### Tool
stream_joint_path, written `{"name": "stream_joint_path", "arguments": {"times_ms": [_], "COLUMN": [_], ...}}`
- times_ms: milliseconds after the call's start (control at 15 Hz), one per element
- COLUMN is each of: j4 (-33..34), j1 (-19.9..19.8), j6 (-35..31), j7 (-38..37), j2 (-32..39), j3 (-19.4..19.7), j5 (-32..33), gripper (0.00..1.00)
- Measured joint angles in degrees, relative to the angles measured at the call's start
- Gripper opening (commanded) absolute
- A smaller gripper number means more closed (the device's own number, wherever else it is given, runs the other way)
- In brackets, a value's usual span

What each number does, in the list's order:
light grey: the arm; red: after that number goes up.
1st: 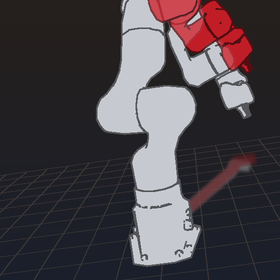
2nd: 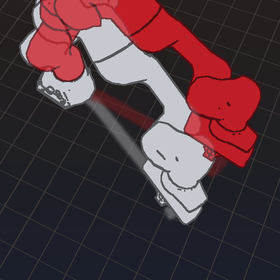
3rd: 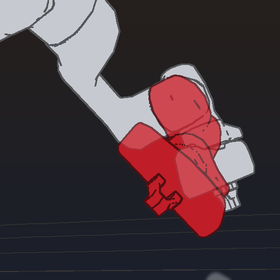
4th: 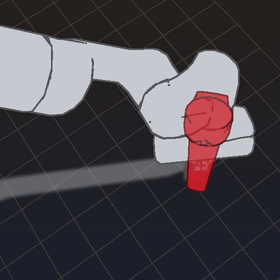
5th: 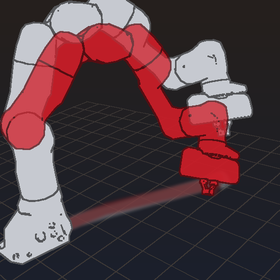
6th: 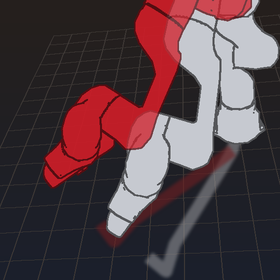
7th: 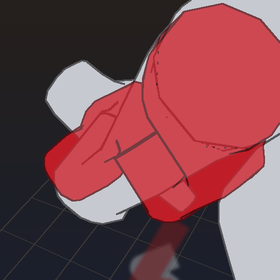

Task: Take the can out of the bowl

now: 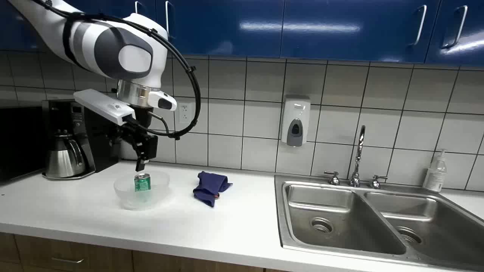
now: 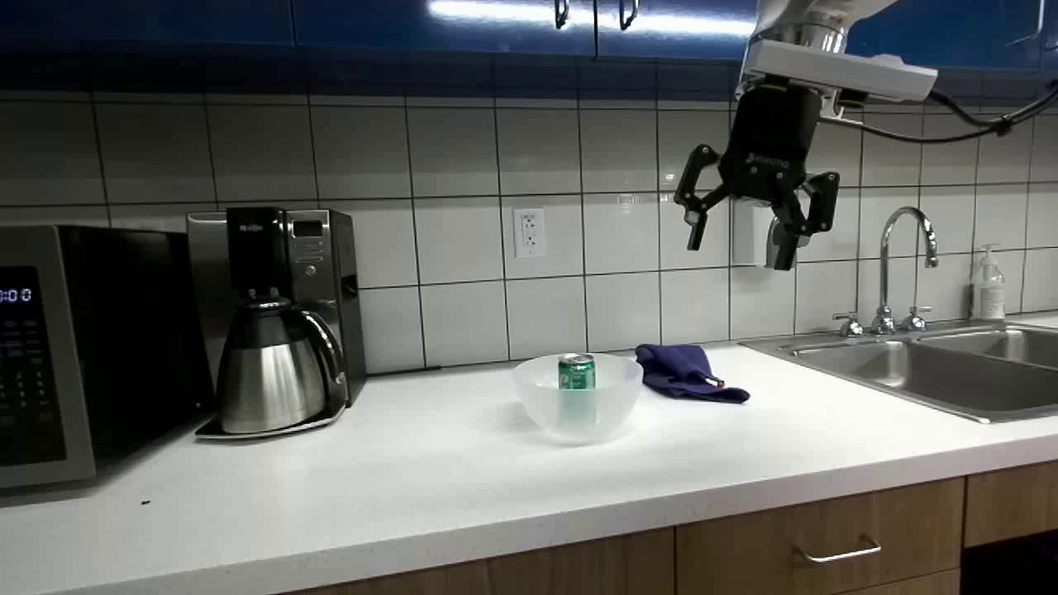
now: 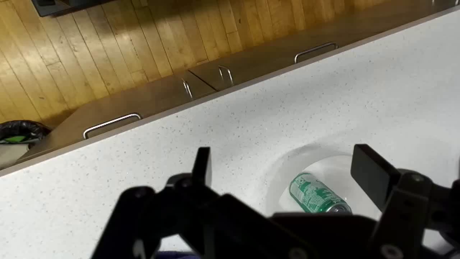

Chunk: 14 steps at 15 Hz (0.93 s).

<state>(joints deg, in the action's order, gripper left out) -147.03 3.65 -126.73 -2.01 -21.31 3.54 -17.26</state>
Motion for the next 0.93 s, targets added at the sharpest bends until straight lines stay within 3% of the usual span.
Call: {"name": "stream_joint_path", "arguments": {"times_ms": [600,933], "j4": [-0.2,-1.6], "j1": [0.0,0.0], "j6": [0.0,-4.6], "j7": [0.0,0.0], "j2": [0.6,6.1], "j3": [-0.1,-1.5], "j5": [0.0,0.6], "gripper": [1.00,1.00]}}
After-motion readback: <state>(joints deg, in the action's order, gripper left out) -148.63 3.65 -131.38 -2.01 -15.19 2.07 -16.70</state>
